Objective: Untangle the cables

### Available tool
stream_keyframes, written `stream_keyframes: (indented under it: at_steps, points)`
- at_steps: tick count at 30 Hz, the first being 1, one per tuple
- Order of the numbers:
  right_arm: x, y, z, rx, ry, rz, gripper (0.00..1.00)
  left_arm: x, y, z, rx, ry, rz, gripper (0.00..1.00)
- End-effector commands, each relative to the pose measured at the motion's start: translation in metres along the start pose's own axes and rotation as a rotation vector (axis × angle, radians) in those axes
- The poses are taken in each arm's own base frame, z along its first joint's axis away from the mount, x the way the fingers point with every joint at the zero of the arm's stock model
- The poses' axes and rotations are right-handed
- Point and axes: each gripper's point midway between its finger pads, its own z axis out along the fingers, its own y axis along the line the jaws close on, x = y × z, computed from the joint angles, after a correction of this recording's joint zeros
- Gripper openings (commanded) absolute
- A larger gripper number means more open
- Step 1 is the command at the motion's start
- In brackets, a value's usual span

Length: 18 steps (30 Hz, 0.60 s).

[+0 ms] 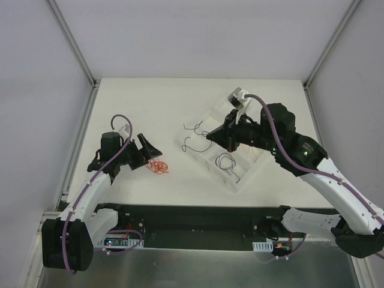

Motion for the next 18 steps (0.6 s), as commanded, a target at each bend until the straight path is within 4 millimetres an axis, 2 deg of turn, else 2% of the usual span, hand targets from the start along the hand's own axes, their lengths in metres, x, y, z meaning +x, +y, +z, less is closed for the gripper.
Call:
stream_keyframes:
  at_steps: [1, 4, 7, 11, 13, 18]
  points:
    - [0.025, -0.036, -0.018, 0.12, 0.054, -0.057, 0.0, -0.01, -0.039, -0.008, 0.154, 0.021, 0.078, 0.91]
    - [0.048, -0.068, -0.029, 0.242, 0.133, 0.004, 0.0, -0.009, -0.042, -0.007, 0.166, 0.039, 0.072, 0.91]
    - [0.08, -0.092, -0.039, 0.335, 0.247, 0.076, 0.0, -0.008, -0.041, -0.006, 0.164, 0.046, 0.067, 0.92]
    - [0.128, -0.114, -0.063, 0.459, 0.467, 0.1, 0.0, -0.007, -0.038, -0.002, 0.153, 0.061, 0.057, 0.92]
    - [0.144, -0.124, -0.074, 0.519, 0.543, 0.091, 0.0, -0.008, -0.036, 0.0, 0.147, 0.066, 0.053, 0.92]
    - [0.174, -0.139, -0.065, 0.545, 0.647, 0.099, 0.0, -0.012, -0.038, 0.004, 0.15, 0.069, 0.052, 0.91]
